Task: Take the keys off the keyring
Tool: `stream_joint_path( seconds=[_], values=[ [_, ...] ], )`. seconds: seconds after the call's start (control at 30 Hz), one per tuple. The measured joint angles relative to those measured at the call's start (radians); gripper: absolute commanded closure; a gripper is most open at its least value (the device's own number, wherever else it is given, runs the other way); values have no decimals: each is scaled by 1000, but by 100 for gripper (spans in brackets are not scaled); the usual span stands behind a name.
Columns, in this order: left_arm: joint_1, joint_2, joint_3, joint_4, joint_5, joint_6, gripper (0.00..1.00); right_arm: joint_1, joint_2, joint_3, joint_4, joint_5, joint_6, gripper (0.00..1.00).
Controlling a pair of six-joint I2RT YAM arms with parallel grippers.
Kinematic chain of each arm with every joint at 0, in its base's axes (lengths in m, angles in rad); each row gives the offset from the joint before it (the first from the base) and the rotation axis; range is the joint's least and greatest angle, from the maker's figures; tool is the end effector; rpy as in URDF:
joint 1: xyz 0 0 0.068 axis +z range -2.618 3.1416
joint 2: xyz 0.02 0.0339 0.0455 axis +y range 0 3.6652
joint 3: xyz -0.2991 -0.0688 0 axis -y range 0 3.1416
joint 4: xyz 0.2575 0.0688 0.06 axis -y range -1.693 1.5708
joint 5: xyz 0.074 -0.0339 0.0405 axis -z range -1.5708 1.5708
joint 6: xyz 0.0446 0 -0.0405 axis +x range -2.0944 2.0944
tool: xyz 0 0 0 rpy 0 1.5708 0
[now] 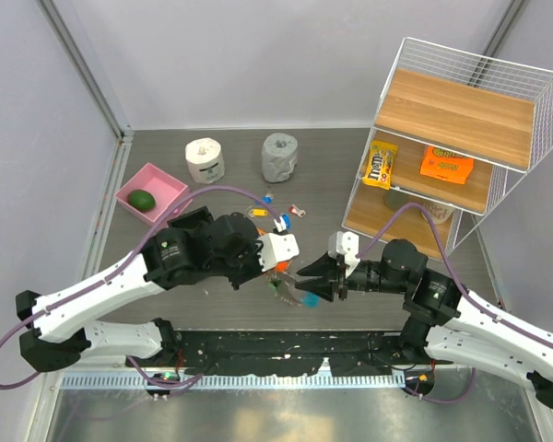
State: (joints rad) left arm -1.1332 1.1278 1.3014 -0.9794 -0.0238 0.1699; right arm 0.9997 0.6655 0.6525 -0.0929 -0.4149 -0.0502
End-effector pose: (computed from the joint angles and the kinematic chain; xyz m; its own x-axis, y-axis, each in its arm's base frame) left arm 0.0930 -0.1963 0.4018 -0.1494 0.7182 -0.6797 0.9373 0.3218 0.1340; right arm 0.0698 0.1419 0.3427 -0.0076 -0.0967 -0.9953 -0.9882 0.1528 -0.0073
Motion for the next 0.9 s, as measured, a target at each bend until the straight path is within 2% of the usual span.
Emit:
stream_joint_path(
  seconds=[0.47, 0.9],
  values=[
    [-43, -14, 0, -51, -2, 58, 100, 0, 29, -30, 158, -2, -52, 64],
    [-76, -66, -1, -42, 9, 80, 100, 0, 217, -20, 248, -68, -73, 64]
  ],
)
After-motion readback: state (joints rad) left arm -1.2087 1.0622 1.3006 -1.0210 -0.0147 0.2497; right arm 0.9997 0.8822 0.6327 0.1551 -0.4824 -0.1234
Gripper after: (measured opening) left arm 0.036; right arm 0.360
